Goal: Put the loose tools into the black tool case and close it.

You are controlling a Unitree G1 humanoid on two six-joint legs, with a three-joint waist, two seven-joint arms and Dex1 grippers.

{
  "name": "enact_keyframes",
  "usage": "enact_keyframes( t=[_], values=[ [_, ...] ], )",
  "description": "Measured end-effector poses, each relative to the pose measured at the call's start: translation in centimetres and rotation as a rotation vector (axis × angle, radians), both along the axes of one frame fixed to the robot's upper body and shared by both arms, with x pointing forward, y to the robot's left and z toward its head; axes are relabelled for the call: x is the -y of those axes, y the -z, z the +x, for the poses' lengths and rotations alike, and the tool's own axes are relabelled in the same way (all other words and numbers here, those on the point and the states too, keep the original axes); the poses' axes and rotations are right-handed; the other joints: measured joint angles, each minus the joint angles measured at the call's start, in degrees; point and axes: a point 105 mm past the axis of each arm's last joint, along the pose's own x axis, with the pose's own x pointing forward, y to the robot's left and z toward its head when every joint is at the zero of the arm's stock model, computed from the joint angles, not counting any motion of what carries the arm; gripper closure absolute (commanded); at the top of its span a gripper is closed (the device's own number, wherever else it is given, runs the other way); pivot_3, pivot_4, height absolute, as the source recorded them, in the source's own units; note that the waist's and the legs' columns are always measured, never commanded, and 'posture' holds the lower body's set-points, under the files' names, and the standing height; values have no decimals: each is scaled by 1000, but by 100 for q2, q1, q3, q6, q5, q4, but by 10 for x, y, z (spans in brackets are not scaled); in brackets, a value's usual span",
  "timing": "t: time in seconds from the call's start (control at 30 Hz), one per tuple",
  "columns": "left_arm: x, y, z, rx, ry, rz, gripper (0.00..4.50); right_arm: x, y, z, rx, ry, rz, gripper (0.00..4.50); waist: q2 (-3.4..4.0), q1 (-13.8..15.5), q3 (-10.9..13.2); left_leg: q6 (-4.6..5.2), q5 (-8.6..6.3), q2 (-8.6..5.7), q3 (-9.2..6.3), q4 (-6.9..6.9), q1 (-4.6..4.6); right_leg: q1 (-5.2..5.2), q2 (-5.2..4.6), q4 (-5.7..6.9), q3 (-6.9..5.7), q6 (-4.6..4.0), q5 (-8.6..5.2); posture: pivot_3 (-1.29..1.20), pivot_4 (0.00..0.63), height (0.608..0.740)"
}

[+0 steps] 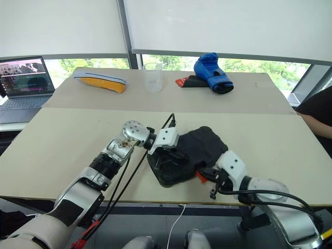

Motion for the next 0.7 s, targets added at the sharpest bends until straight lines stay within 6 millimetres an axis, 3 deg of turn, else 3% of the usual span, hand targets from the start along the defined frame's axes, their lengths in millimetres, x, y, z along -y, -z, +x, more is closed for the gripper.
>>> enact_keyframes(
  t=[0.7],
  values=[
    [4,-2,-3,17,30,8,4458,1,13,13,-27,67,-2,4431,1,-2,1,0,0,-1,-4,-7,-11,-15,2,-2,-2,-13,7,0,150,731]
  ],
)
